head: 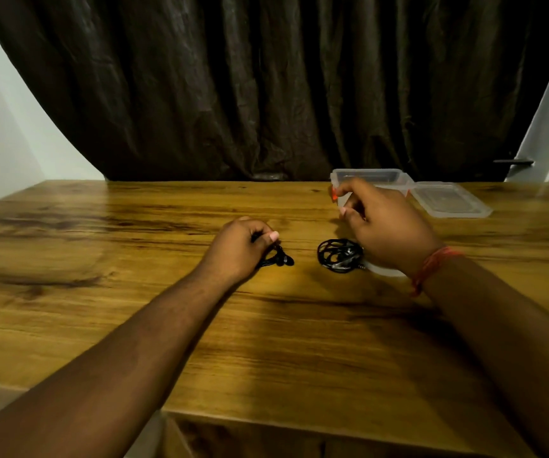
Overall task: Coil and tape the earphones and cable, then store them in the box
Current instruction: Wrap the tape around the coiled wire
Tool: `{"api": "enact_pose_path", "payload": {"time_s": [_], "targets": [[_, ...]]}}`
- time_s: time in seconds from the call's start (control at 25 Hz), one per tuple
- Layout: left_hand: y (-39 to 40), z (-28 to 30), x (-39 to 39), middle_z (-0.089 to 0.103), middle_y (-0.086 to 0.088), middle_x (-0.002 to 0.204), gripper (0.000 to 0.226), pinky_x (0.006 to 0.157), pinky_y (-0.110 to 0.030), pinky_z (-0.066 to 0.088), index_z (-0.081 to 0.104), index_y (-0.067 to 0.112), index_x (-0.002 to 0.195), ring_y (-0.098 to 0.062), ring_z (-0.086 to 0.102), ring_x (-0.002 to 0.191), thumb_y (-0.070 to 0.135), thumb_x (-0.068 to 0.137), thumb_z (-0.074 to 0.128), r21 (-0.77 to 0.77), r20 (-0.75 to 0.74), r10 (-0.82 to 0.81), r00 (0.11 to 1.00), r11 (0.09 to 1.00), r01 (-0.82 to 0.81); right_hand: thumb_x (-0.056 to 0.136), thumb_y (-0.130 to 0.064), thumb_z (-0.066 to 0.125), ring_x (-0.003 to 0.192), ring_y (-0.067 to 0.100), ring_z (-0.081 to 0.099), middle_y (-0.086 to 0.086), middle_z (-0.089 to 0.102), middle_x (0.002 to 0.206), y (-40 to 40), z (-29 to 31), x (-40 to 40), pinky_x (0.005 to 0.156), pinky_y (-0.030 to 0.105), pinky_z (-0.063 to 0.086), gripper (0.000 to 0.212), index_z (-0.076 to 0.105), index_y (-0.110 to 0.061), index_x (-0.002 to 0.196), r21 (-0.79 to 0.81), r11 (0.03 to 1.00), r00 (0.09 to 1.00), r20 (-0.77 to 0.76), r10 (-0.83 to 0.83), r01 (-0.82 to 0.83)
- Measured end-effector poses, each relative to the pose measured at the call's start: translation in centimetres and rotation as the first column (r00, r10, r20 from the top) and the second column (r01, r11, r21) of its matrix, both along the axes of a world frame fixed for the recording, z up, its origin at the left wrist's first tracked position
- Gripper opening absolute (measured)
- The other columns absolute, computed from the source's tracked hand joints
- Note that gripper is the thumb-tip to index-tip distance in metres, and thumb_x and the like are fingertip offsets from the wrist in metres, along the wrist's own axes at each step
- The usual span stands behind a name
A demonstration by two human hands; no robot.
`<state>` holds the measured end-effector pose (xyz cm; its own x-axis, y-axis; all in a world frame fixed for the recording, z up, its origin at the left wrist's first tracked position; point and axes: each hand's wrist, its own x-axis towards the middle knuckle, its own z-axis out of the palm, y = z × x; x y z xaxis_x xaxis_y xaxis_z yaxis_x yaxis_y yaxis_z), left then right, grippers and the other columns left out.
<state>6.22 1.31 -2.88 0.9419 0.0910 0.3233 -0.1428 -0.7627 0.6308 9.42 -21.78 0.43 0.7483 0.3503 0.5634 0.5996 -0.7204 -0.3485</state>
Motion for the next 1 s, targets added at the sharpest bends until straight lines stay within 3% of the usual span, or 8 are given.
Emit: {"api": "enact_pose_path", "payload": {"time_s": [0.32,0.48,0.68,0.8,0.88,1.0], "targets": [[0.3,-0.5,0.1,0.071,0.009,0.103,0.028,0.09,-0.042,0.054,0.07,0.027,0.105,-0.008,0.064,0.096,0.039,0.101,0.045,-0.128,-0.02,-0.031,0.999,0.991,0.028,0.097,-0.023,0.05,0.088,0.015,0.059,-0.007,0.065,0.093,-0.2,-0.3,0.3,0.075,0.035,0.05,0.023,0.053,-0.025,0.12,-0.081,0.996,0.999,-0.022,-0.041,0.04],[0.3,-0.4,-0.2,0.063,0.004,0.123,0.038,0.1,-0.044,0.046,0.06,0.028,0.125,-0.015,0.056,0.114,0.048,0.1,0.041,0.117,0.084,-0.002,0.996,0.993,-0.008,0.097,-0.028,0.049,0.113,0.022,0.053,0.002,0.062,0.117,-1.2,-0.1,0.9,0.091,0.035,0.044,0.026,0.055,-0.019,0.121,-0.113,0.987,0.993,0.024,-0.116,0.118],[0.1,0.0,-1.6,0.05,-0.002,0.145,0.058,0.117,-0.048,0.02,0.042,0.022,0.143,-0.021,0.038,0.138,0.057,0.098,0.028,0.48,0.256,-0.061,0.965,0.874,-0.072,0.1,-0.04,0.041,0.132,0.023,0.041,0.006,0.053,0.139,-3.3,-0.4,0.8,0.11,0.038,0.032,0.042,0.049,-0.019,0.136,-0.026,0.966,0.966,0.016,-0.257,0.258],[-0.4,0.2,-3.1,0.031,-0.002,0.159,0.069,0.12,-0.056,0.007,0.024,0.022,0.152,-0.02,0.022,0.148,0.062,0.096,0.02,0.633,0.225,-0.11,0.968,0.772,-0.059,0.101,-0.042,0.033,0.145,0.022,0.027,0.003,0.036,0.155,-4.3,-1.3,-1.1,0.119,0.046,0.021,0.048,0.038,-0.023,0.145,-0.028,0.947,0.947,-0.001,-0.321,0.321],[-0.8,0.2,-4.4,0.014,-0.001,0.164,0.076,0.12,-0.056,0.0,0.011,0.024,0.155,-0.021,0.008,0.152,0.068,0.094,0.014,0.669,0.178,-0.09,0.98,0.741,-0.053,0.101,-0.047,0.026,0.15,0.021,0.013,0.0,0.021,0.161,-4.6,-2.1,-2.7,0.121,0.049,0.012,0.054,0.026,-0.025,0.151,-0.129,0.922,0.929,-0.022,-0.369,0.364],[-1.3,0.7,-7.1,-0.006,-0.002,0.165,0.081,0.118,-0.058,-0.005,-0.004,0.028,0.155,-0.023,-0.01,0.151,0.074,0.089,0.006,0.685,0.112,-0.031,0.993,0.726,-0.055,0.097,-0.058,0.021,0.151,0.023,0.001,-0.001,0.004,0.164,-4.6,-2.5,-5.6,0.119,0.055,0.009,0.064,0.013,-0.028,0.154,-0.267,0.878,0.899,-0.077,-0.431,0.398]]}}
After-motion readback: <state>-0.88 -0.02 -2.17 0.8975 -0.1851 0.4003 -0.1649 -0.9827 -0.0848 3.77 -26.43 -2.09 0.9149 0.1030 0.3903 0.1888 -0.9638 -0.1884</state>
